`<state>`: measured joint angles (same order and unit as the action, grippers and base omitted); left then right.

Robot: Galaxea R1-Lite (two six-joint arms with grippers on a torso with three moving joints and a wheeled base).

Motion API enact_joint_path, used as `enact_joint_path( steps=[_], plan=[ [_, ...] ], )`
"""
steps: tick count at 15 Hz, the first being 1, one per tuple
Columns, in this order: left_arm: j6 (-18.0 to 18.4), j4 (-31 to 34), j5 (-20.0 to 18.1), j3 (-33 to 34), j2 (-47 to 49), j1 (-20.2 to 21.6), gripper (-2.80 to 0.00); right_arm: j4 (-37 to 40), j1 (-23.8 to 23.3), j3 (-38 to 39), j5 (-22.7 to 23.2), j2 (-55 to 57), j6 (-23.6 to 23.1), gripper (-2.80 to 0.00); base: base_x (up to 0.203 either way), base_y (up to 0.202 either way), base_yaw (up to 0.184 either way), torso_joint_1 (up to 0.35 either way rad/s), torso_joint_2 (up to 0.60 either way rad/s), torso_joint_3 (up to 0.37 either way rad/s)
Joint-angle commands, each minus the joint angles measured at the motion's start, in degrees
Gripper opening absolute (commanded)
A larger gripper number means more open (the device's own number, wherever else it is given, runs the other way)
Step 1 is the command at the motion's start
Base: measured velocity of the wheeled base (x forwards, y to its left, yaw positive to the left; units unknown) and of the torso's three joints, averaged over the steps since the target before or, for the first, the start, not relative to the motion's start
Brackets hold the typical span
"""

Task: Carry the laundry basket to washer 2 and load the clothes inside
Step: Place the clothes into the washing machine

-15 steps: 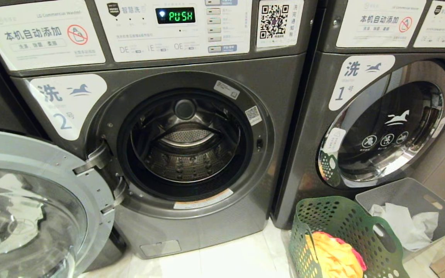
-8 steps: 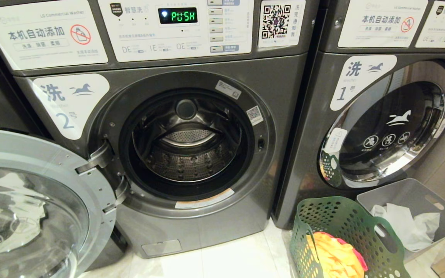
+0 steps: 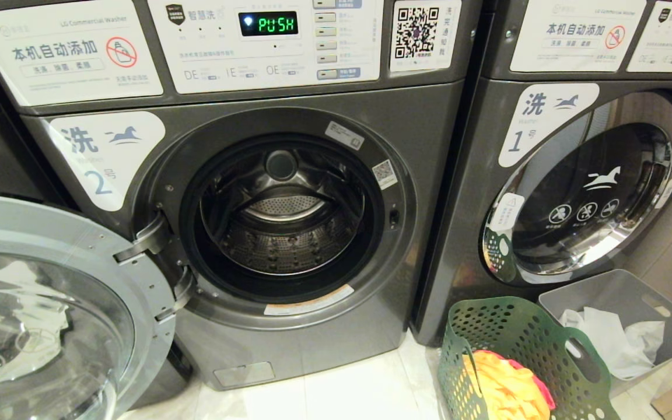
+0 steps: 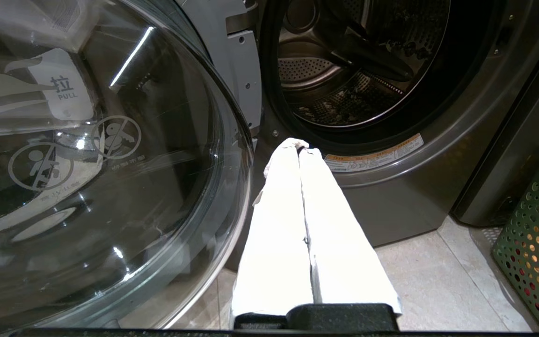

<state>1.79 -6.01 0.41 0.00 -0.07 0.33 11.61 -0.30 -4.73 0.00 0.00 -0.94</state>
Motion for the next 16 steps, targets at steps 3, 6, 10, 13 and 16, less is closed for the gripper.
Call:
enact_joint_path(
  steps=[3, 6, 10, 13, 16],
  plan=[
    [0.05, -0.05, 0.02, 2.29, 0.07, 0.10, -2.80, 0.08, -0.05, 0.07, 0.00, 0.00, -0.03, -2.80, 0.000, 0.000, 0.000, 0.000, 0.00, 0.000],
    [0.19, 0.02, 0.02, 2.29, 0.07, 0.05, -2.80, 0.08, 0.01, 0.02, 0.00, 0.05, -0.07, -2.80, 0.000, 0.000, 0.000, 0.000, 0.00, 0.000],
    [0.23, 0.03, -0.06, 2.29, 0.07, 0.06, -2.80, 0.08, -0.02, 0.07, 0.00, 0.00, -0.05, -2.80, 0.000, 0.000, 0.000, 0.000, 0.00, 0.000],
    [0.23, 0.03, -0.15, 2.29, 0.07, 0.11, -2.80, 0.08, -0.05, -0.01, 0.00, 0.00, -0.03, -2.80, -0.003, -0.002, 0.092, 0.000, 0.00, 0.002],
    [0.23, 0.03, -0.15, 2.29, 0.07, 0.02, -2.80, 0.08, -0.02, 0.07, 0.00, 0.04, 0.10, -2.80, 0.001, -0.009, 0.160, 0.001, 0.00, 0.001]
  ],
)
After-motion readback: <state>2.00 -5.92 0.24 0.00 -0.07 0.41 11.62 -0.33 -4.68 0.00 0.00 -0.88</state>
